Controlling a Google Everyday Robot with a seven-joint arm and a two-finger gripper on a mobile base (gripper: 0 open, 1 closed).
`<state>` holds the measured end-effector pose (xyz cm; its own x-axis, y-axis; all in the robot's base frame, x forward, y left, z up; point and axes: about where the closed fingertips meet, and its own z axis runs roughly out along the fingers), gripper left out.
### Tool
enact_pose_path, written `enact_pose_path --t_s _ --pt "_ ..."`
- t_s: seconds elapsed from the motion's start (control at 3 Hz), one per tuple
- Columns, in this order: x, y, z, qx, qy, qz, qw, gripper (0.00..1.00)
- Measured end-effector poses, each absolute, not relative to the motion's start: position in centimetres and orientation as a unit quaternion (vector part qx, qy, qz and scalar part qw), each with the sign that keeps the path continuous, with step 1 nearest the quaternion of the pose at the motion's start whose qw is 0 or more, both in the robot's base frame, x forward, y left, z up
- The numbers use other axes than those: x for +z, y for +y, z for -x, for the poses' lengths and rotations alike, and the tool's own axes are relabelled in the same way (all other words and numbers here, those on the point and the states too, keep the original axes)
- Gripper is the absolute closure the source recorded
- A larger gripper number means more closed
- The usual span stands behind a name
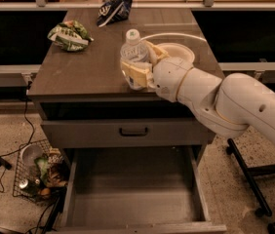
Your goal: Place blue plastic bottle into middle drawer
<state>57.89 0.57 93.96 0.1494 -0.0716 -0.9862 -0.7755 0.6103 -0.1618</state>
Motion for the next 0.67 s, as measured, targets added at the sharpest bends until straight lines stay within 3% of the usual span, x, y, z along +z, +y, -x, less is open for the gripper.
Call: enact_pose_path --t_s 0.67 --pt "93.98 0.57 -57.89 0.263 0.597 0.355 0.67 1.0"
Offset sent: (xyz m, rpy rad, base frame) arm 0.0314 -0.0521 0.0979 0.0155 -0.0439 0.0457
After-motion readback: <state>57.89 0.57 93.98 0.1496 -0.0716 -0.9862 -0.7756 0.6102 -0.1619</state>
